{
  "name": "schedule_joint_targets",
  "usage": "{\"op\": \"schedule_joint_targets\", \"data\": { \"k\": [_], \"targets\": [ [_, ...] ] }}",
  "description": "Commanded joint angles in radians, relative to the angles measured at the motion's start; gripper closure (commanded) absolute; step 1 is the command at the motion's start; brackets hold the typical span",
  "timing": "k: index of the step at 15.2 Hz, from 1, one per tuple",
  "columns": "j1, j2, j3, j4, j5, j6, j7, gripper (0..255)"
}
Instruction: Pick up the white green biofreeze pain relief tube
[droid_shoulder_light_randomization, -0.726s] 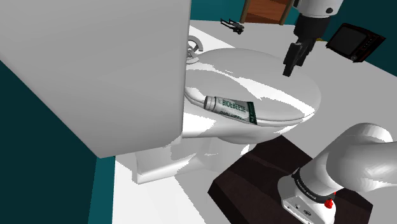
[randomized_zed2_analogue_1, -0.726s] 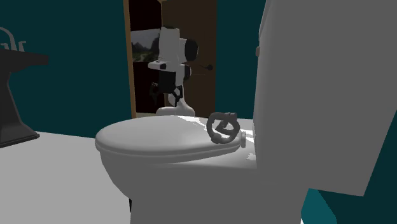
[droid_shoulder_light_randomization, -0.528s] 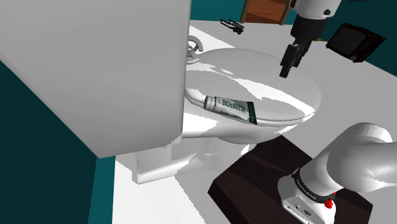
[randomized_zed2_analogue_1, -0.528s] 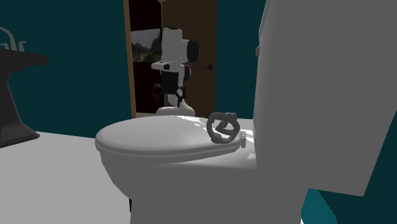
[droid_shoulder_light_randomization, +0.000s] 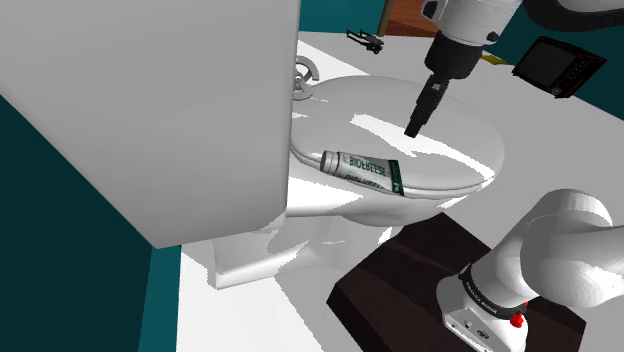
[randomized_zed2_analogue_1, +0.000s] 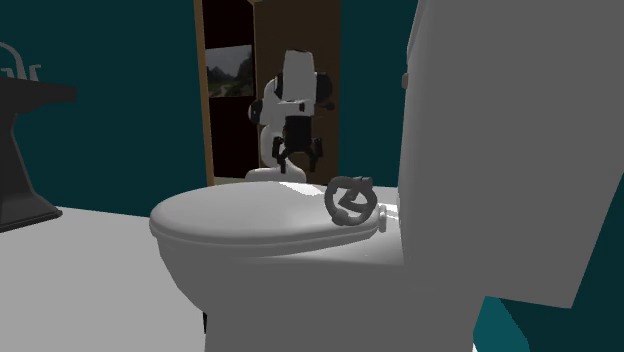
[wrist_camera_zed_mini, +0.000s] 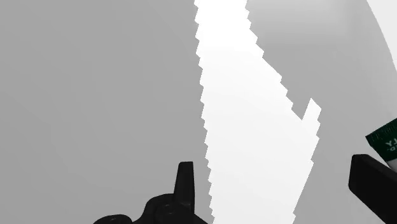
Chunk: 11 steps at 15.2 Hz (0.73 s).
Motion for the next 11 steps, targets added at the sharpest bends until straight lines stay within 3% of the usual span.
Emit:
{"op": "schedule_joint_targets", "data": {
  "k": [1,11],
  "targets": [
    [0.037,-0.007,0.020,-0.016,0.030,0.051,-0.018,0],
    [0.217,-0.029,0.123,-0.082,0.161,0.294,-0.107,0]
  ]
}}
